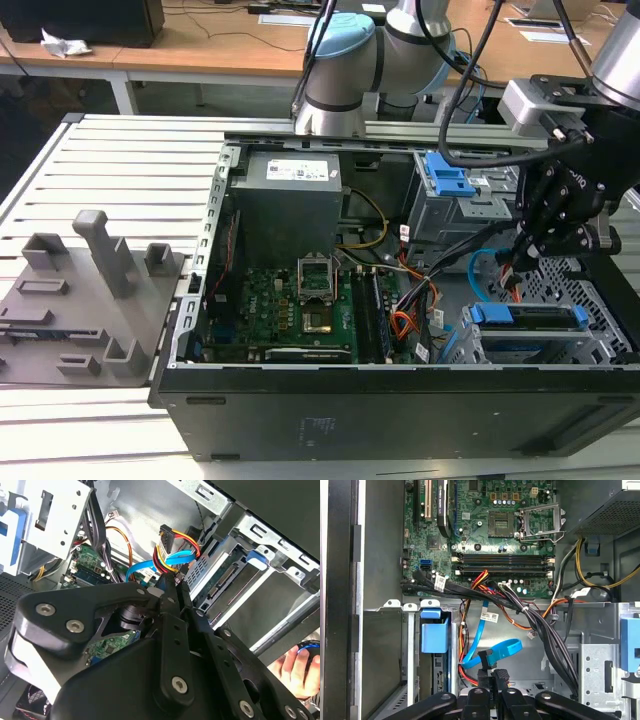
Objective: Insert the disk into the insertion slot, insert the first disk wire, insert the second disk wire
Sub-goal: 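Insert the first disk wire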
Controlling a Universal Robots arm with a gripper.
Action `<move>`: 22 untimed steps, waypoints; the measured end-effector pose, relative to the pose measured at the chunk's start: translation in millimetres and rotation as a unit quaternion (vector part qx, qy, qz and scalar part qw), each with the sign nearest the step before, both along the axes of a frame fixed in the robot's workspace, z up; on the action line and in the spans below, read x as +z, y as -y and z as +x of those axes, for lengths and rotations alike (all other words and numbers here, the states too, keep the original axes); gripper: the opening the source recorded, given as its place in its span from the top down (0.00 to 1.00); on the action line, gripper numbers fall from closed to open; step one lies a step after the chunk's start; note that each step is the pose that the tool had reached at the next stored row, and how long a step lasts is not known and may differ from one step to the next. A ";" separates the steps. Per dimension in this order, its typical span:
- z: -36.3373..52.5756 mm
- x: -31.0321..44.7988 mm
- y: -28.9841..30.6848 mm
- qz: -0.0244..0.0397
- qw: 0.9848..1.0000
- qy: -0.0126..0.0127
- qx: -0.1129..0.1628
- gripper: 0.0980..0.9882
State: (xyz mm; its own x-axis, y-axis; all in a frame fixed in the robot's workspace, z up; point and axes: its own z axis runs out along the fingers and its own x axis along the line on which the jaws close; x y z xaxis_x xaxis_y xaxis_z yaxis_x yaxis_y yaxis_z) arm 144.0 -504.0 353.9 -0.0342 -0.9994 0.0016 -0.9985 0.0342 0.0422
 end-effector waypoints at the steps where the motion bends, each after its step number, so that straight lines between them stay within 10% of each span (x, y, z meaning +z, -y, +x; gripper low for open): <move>1: 0.0 0.0 0.0 0.000 1.000 0.000 0.000 0.93; 10: 6.2 0.0 1.8 -0.001 1.000 0.000 0.000 0.93; 18: 5.9 -0.1 32.9 -0.001 1.000 0.000 0.000 0.93; 22: 5.9 -0.1 39.5 -0.001 1.000 0.000 0.000 0.93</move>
